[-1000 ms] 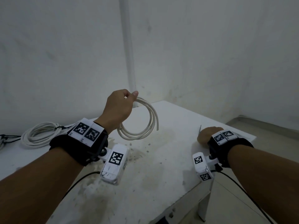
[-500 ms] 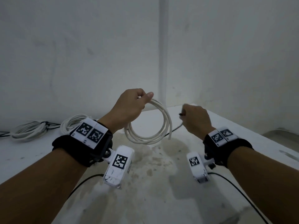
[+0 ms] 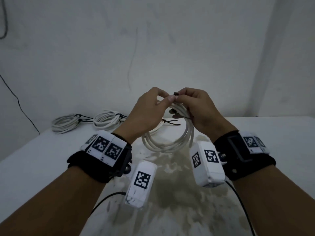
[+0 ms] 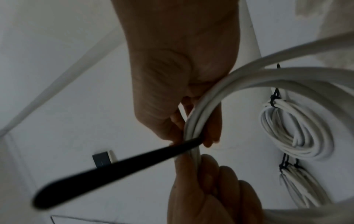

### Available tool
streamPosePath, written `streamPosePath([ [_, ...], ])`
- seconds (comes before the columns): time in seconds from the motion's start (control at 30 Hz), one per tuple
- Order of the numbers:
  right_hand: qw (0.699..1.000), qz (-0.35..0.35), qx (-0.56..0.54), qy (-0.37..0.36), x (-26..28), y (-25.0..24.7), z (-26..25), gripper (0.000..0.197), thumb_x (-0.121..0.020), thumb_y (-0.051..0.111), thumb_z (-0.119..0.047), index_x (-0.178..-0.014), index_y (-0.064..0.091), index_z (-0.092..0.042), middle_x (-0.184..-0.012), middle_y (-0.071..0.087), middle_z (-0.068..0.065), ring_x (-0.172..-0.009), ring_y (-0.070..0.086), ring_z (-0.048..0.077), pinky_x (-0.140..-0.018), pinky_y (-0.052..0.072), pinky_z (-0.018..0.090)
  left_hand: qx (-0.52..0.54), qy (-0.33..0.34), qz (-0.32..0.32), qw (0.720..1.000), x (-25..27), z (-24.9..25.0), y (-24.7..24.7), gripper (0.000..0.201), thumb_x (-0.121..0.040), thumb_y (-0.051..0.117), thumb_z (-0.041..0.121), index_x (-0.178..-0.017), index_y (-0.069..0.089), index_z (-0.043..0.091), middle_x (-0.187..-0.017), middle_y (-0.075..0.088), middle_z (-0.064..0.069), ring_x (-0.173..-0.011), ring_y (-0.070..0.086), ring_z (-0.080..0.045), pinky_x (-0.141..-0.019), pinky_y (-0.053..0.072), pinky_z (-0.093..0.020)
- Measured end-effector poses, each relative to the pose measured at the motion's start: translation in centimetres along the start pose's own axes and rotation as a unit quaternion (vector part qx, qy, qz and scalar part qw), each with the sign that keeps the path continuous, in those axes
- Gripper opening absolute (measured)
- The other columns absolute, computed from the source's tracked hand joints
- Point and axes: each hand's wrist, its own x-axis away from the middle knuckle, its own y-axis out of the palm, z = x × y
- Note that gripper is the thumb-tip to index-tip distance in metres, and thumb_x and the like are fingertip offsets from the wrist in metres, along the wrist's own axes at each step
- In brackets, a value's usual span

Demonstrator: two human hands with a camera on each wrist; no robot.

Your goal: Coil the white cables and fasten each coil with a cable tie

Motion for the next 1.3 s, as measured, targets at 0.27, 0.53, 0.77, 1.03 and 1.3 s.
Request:
streamPosePath([
  [0.27, 0.997, 0.072, -0.036, 0.017, -1.2, -0.6, 0.4, 0.014, -0.084, 0.062, 0.002, -0.071, 0.065, -0.002, -0.064, 0.062, 0.01, -0.061, 0.063, 0.026, -0.058, 0.054, 0.035, 0.036, 0.033, -0.059, 0.997, -1.8, -0.2, 0.9, 0.034, -0.1, 0.053, 0.038, -0.087, 0.073, 0.013, -0.046, 0.05, 0.021, -0.044, 0.046, 0.002, -0.047, 0.03, -0.008],
  [0.53, 0.993, 0.012, 0.113, 0.004, -1.5, -1.9, -0.4, 0.015, -0.086, 0.068, -0.012, -0.101, 0.071, -0.013, -0.097, 0.072, 0.005, -0.085, 0.067, 0.019, -0.076, 0.059, 0.042, 0.158, -0.06, 0.004, 0.986, -2.3, -1.0, 1.2, 0.038, -0.096, 0.061, 0.035, -0.075, 0.066, 0.004, -0.053, 0.044, 0.006, -0.043, 0.031, -0.01, -0.045, 0.027, -0.022],
  [0.77, 0.849, -0.117, 0.471, -0.208, -1.4, -0.4, -1.7, 0.023, -0.08, 0.079, -0.035, -0.102, 0.073, -0.035, -0.127, 0.054, -0.004, -0.121, 0.051, 0.01, -0.097, 0.039, 0.022, 0.184, -0.148, 0.072, 0.969, -2.5, -2.3, -0.5, 0.044, -0.093, 0.063, 0.031, -0.051, 0.06, 0.021, -0.048, 0.043, 0.008, -0.038, 0.032, -0.009, -0.042, 0.025, -0.019],
  [1.03, 0.912, 0.105, 0.33, -0.22, -1.9, 2.7, -1.2, 0.018, -0.099, 0.044, -0.015, -0.097, 0.061, -0.009, -0.069, 0.066, 0.0, -0.07, 0.064, 0.017, -0.073, 0.051, 0.037, 0.13, -0.072, 0.095, 0.984, -2.1, -0.7, -0.3, 0.039, -0.095, 0.061, 0.031, -0.075, 0.068, -0.002, -0.058, 0.046, -0.005, -0.042, 0.032, -0.012, -0.041, 0.029, -0.019],
  [1.3, 0.823, 0.108, 0.512, -0.22, -0.9, 3.1, -2.0, 0.024, -0.093, 0.058, -0.02, -0.109, 0.077, -0.019, -0.101, 0.076, 0.0, -0.095, 0.069, 0.02, -0.087, 0.053, 0.036, 0.076, -0.071, 0.106, 0.989, -2.1, -1.5, -0.1, 0.037, -0.097, 0.058, 0.032, -0.086, 0.074, 0.001, -0.061, 0.051, -0.006, -0.043, 0.035, -0.007, -0.04, 0.027, -0.014],
])
